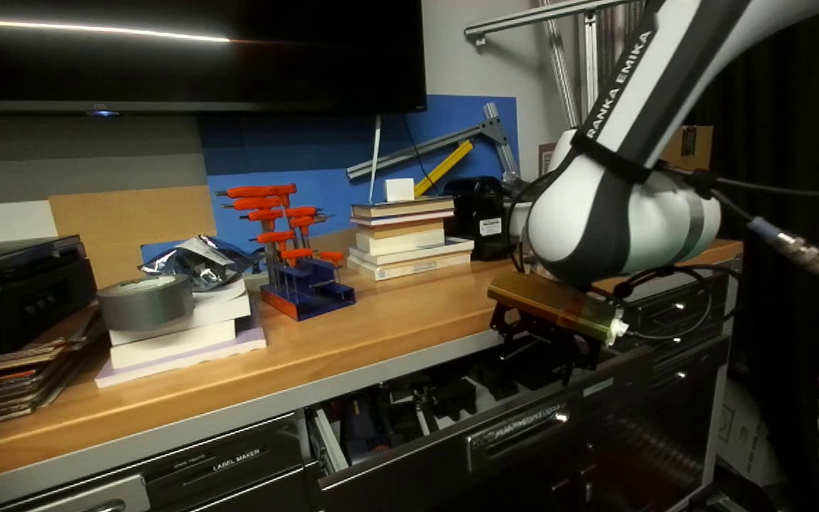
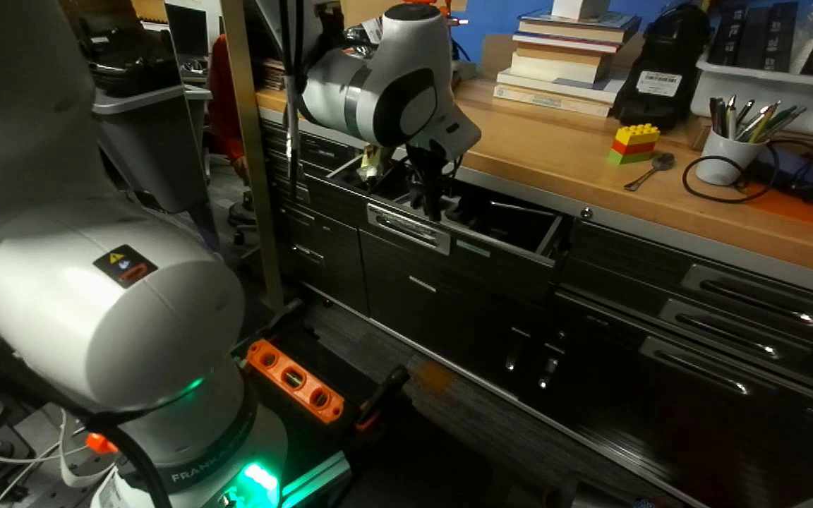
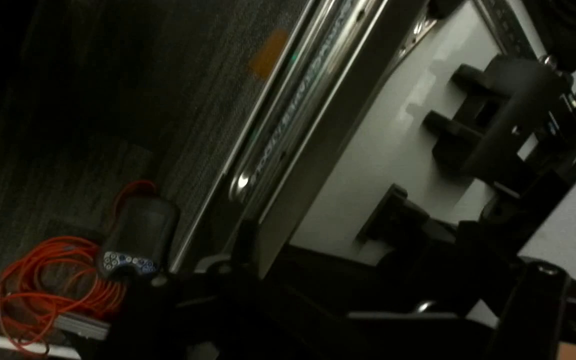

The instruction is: Put the black objects in the drawer and close it

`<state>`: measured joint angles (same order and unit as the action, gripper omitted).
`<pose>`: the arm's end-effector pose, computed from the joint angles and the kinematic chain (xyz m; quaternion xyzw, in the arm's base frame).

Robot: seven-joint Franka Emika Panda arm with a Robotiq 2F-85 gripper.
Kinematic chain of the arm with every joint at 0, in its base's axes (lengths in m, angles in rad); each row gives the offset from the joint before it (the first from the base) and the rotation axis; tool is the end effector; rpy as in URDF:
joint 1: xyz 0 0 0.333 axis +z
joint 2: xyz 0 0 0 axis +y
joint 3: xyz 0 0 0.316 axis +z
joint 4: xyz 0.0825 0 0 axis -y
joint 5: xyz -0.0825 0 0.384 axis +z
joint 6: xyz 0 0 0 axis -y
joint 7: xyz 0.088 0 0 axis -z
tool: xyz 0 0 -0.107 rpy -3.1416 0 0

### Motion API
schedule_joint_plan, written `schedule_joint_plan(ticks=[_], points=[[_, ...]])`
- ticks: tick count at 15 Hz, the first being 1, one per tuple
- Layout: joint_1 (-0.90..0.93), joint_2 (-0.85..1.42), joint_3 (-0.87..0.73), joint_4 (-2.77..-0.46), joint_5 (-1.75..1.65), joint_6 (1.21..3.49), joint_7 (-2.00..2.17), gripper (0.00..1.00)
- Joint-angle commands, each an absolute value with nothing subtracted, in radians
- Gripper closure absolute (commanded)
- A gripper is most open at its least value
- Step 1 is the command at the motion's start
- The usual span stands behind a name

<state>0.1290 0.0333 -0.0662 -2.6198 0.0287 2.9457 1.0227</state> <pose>0.4604 0.0269 0.2687 -0.8713 0.4686 -0.1229 0.0785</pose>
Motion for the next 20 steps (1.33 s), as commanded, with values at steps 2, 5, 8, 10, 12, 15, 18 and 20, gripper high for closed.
schedule_joint_plan(ticks=[2,5,8,10,12,15,18,20], points=[[0.051,-0.087,-0.167,-2.605,-0.344,2.851,1.252,0.0],[-0.06,-0.207,-0.093,-2.609,-0.601,2.648,1.502,0.0],[-0.061,-0.27,-0.012,-2.626,-0.717,2.417,1.715,0.0],[-0.04,-0.279,0.039,-2.628,-0.689,2.245,1.766,0.0],[-0.029,-0.258,0.092,-2.613,-0.623,2.086,1.755,0.0],[0.004,-0.208,0.116,-2.589,-0.531,1.916,1.684,0.0],[0.018,-0.156,0.115,-2.582,-0.478,1.875,1.621,0.0],[0.018,-0.124,0.094,-2.592,-0.447,1.925,1.536,0.0]])
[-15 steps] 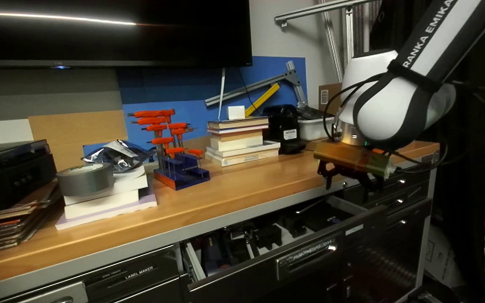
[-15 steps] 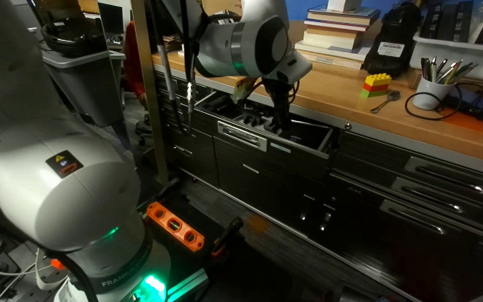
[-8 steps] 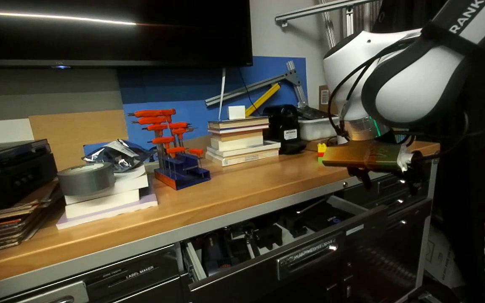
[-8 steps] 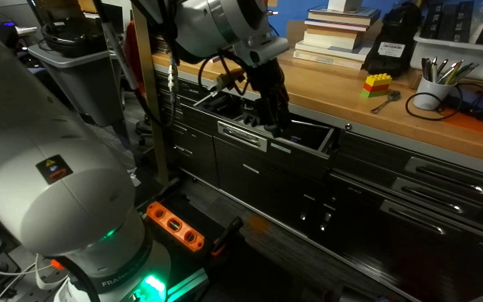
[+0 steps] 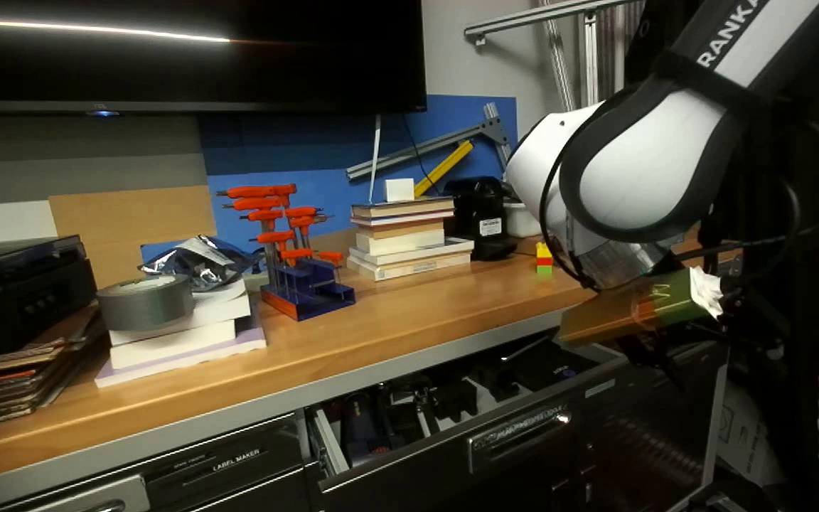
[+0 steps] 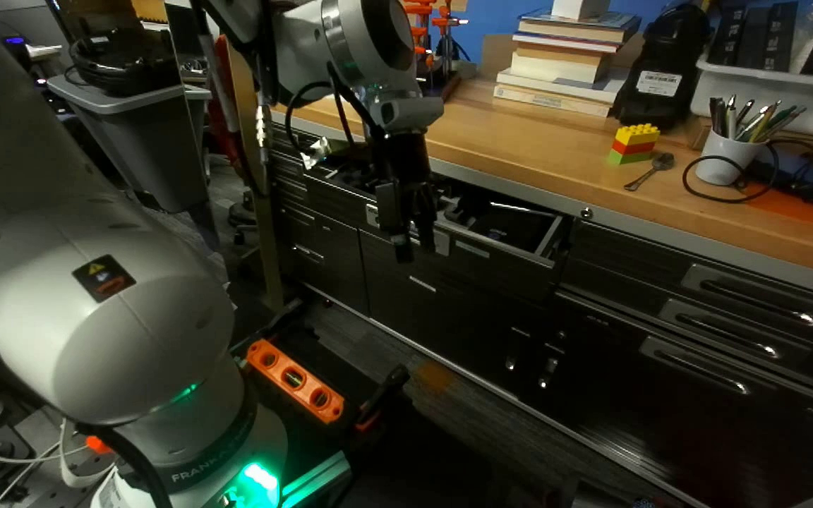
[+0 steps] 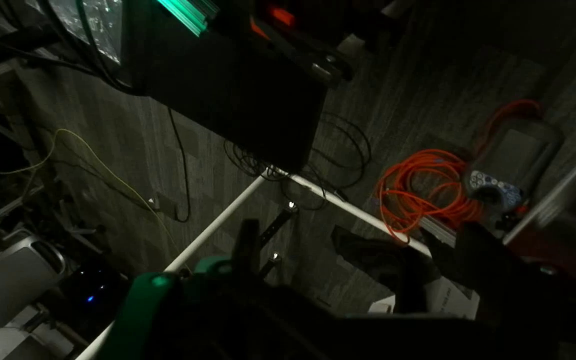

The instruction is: Put the black objects in the drawer and close it

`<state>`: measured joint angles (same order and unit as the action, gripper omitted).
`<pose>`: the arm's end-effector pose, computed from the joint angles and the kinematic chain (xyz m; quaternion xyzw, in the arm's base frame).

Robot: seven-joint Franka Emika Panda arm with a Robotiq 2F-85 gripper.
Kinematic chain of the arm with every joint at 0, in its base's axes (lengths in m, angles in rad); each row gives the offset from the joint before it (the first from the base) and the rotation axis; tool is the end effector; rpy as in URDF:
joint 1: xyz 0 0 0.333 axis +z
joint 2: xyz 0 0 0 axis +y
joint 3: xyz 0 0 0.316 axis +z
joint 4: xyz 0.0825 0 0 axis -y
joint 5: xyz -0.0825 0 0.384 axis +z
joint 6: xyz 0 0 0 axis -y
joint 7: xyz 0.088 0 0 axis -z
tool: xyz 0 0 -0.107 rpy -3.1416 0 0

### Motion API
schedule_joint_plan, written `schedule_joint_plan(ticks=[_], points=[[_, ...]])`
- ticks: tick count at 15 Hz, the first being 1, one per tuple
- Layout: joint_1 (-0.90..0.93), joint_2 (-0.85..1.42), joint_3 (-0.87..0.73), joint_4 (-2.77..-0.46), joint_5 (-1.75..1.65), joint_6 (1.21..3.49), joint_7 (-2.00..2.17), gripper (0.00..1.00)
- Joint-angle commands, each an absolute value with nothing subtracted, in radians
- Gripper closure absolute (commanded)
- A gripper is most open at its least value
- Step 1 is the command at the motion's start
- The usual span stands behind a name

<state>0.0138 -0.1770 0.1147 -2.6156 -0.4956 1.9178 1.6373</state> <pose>0.3677 0.0120 0.2881 0.7747 -0.5405 0.0028 0.3281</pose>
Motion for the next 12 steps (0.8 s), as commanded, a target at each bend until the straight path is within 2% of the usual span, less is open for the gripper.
schedule_joint_plan(ticks=[1,12], points=[[0.015,-0.106,0.088,-2.596,-0.434,1.945,1.506,0.0],[0.015,0.115,0.03,-2.58,-0.138,2.237,1.177,0.0]])
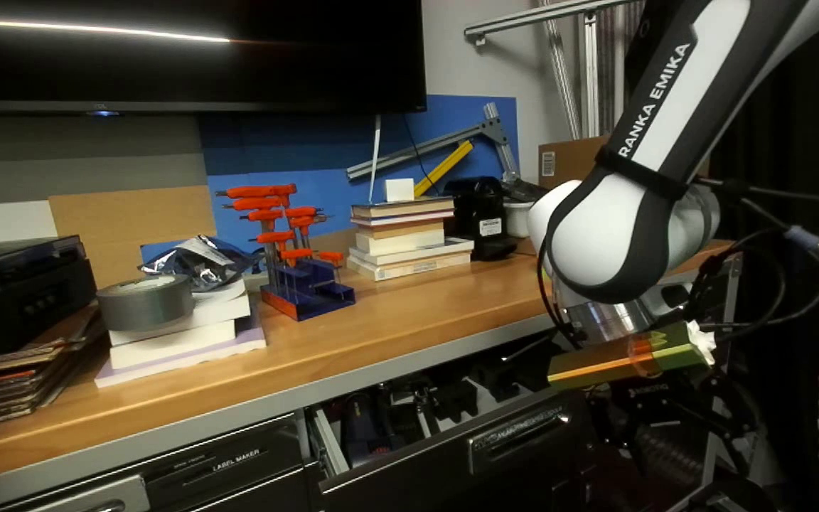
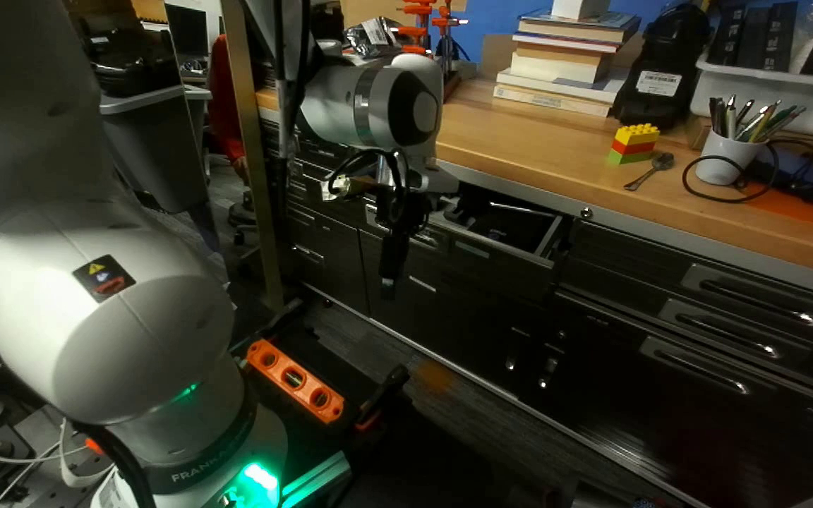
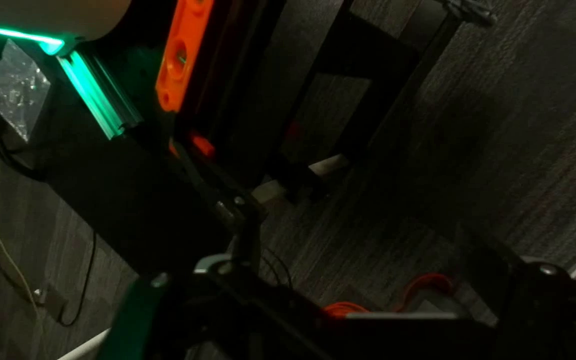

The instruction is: Put the black objects in the drawer and close it

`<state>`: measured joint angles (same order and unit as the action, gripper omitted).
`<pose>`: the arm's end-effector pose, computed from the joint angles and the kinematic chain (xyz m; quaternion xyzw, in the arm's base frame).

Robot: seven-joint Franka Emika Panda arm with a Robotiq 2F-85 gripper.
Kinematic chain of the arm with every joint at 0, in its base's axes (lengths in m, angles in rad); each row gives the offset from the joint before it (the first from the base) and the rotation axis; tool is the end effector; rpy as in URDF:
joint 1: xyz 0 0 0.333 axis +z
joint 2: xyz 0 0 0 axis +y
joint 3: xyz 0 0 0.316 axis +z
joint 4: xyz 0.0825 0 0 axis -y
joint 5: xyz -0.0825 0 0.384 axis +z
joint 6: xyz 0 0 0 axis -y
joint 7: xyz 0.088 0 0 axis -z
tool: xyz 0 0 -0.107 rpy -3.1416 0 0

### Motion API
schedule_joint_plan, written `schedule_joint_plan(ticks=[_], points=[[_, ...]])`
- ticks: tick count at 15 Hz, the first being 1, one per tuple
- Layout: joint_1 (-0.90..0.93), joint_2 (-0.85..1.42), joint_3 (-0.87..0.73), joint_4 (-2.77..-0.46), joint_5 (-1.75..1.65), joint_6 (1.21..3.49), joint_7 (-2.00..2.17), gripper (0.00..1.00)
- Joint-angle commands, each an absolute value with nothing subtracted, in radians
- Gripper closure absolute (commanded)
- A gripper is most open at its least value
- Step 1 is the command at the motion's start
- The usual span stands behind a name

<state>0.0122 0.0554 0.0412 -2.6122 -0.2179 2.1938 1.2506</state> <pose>0.3786 0.0128 0.2050 0.8449 -0.4763 -0.1430 0.1970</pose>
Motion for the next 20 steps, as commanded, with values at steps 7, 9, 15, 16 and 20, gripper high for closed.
schedule_joint_plan(ticks=[7,9,15,16,20], points=[[0.022,0.226,0.028,-2.52,0.085,2.408,1.116,0.0],[0.023,0.251,0.031,-2.508,0.146,2.468,1.101,0.0],[0.008,0.327,0.071,-2.482,0.421,2.685,1.021,0.0],[0.007,0.35,0.084,-2.461,0.469,2.716,1.0,0.0],[0.014,0.439,0.125,-2.359,0.577,2.804,0.957,0.0]])
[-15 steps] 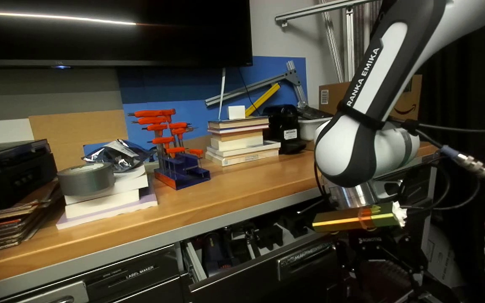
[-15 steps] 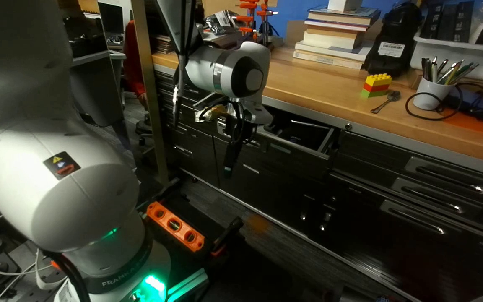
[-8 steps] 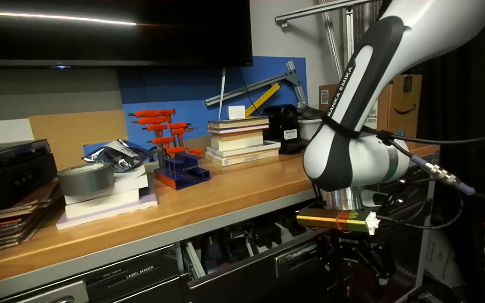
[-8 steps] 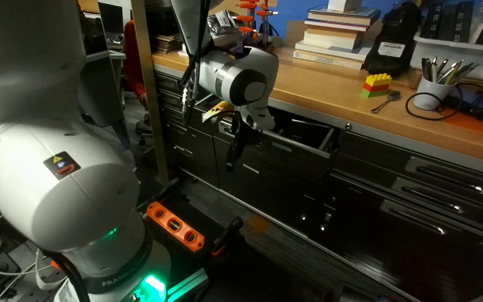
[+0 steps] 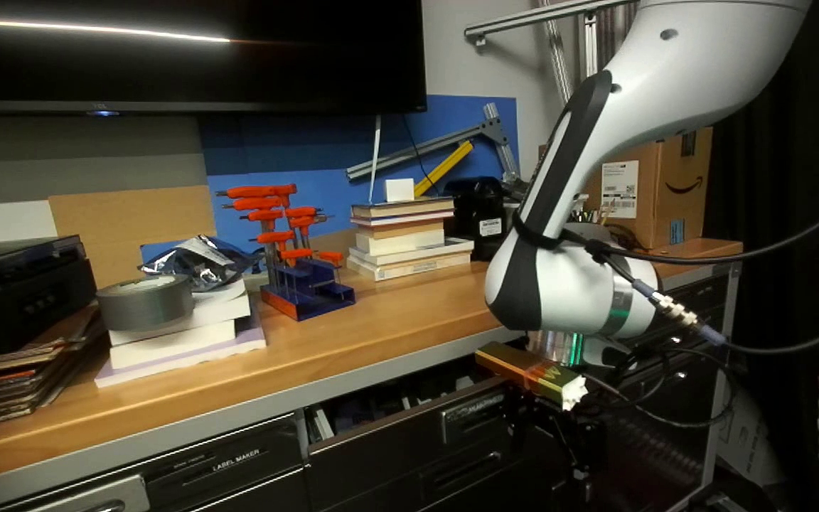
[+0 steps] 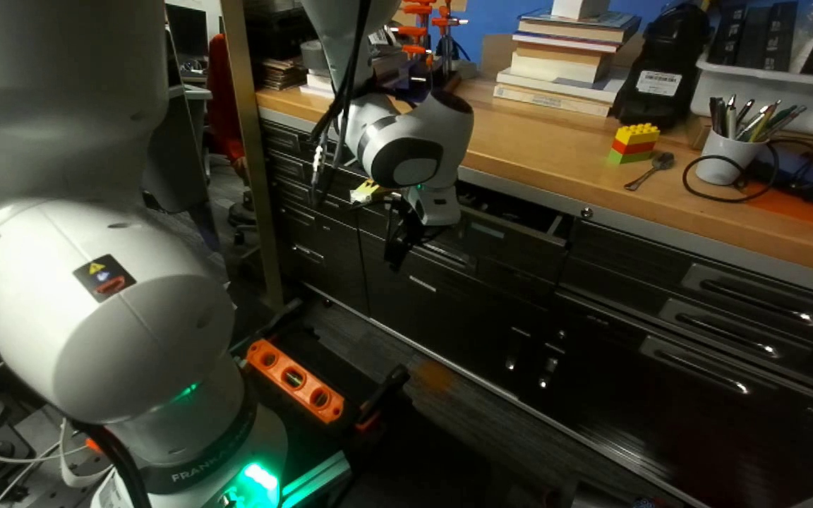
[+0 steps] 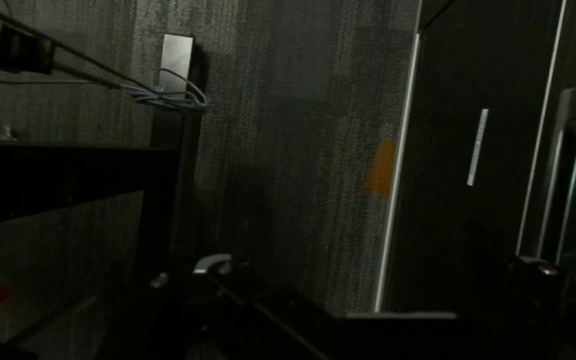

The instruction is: Put the black objects in the drawer and close it

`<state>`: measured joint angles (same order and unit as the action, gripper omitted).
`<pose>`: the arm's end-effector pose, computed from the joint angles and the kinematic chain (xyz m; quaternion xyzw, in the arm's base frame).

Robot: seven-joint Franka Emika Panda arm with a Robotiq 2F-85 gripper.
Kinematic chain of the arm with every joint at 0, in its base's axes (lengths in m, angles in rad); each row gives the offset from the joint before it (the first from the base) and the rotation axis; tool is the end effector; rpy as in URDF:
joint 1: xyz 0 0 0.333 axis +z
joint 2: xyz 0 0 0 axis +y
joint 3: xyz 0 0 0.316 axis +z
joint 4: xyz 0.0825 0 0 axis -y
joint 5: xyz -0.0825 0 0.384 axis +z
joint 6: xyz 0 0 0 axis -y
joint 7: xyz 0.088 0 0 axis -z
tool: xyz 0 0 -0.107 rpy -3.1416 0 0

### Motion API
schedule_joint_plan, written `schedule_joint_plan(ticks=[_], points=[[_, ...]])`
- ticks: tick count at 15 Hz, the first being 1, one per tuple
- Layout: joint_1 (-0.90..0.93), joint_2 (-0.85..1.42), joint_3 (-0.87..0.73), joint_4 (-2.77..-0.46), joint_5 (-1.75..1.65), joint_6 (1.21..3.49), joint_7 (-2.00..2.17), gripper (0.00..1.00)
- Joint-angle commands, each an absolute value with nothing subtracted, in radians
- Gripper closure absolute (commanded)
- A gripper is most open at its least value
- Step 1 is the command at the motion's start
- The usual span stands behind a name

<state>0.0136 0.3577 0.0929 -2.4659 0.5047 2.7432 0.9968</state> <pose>0.4600 0.0333 0.1460 -0.7697 0.6286 0.0898 0.0663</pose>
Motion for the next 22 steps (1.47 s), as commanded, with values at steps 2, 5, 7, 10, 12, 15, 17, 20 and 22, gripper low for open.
schedule_joint_plan(ticks=[2,5,7,10,12,15,17,20,22], points=[[0.022,0.48,0.138,-2.301,0.591,2.83,0.95,0.0],[0.042,0.537,0.141,-2.22,0.574,2.851,0.958,0.0],[0.049,0.566,0.145,-2.175,0.573,2.854,0.955,0.0],[0.05,0.571,0.148,-2.166,0.577,2.864,0.947,0.0],[0.048,0.566,0.147,-2.175,0.577,2.869,0.939,0.0],[0.073,0.525,0.099,-2.231,0.511,2.847,0.921,0.0],[0.093,0.46,0.045,-2.305,0.423,2.807,0.894,0.0],[0.133,0.335,-0.063,-2.46,0.293,2.746,0.911,0.0],[0.13,0.245,-0.109,-2.555,0.212,2.715,0.887,0.0]])
